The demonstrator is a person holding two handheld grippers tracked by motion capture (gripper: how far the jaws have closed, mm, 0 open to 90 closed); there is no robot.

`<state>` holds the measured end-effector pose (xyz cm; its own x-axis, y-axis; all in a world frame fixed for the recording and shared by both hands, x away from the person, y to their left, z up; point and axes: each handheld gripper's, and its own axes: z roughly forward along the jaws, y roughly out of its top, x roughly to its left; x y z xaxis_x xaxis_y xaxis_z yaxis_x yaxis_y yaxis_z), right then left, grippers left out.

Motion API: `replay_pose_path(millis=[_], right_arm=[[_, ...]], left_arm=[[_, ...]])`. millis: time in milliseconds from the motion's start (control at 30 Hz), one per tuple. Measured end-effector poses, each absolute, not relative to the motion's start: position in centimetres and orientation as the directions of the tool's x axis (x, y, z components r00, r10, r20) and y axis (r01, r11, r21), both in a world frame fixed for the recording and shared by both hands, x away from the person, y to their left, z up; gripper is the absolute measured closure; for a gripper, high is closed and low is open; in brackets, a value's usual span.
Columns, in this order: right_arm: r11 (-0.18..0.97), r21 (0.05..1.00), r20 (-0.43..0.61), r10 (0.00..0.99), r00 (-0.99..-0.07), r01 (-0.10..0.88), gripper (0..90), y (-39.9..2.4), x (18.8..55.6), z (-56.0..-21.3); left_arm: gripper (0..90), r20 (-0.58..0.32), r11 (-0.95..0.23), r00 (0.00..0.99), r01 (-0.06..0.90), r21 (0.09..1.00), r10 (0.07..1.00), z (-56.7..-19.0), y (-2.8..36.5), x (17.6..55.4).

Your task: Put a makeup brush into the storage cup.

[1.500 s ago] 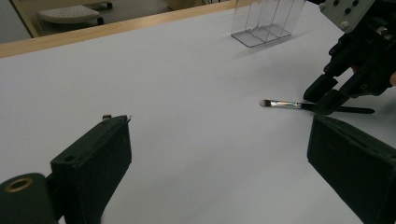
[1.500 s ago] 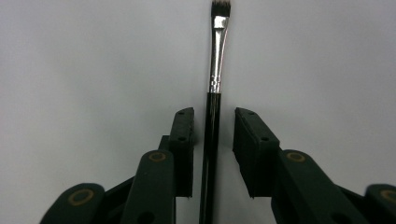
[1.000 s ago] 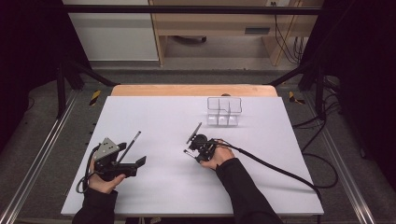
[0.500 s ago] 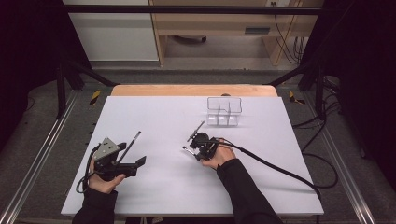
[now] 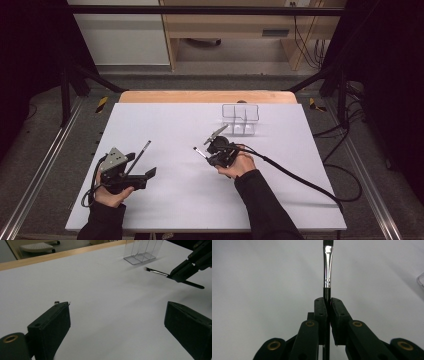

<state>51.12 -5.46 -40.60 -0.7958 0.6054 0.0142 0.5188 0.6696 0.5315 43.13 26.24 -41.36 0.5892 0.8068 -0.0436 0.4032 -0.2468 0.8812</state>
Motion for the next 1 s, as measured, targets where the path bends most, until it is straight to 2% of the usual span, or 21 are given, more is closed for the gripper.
replay_pose_path(millis=[367,667,1000], right_arm=[[0.591,0.635,0.011,0.637,-0.771,0.498,84.4,-6.4,50.8,-39.1],[0.479,0.737,0.031,0.681,-0.732,0.477,84.4,-7.9,50.4,-38.1],[0.395,0.797,0.047,0.713,-0.699,0.457,84.4,-9.2,50.1,-37.5]], left_arm=[[5.9,-0.043,-0.246,0.589,0.401,0.883,0.807,-41.3,26.2,43.1],[5.7,-0.043,-0.245,0.589,0.399,0.884,0.807,-41.3,26.2,43.1],[5.6,-0.044,-0.244,0.589,0.400,0.883,0.807,-41.3,26.2,43.1]])
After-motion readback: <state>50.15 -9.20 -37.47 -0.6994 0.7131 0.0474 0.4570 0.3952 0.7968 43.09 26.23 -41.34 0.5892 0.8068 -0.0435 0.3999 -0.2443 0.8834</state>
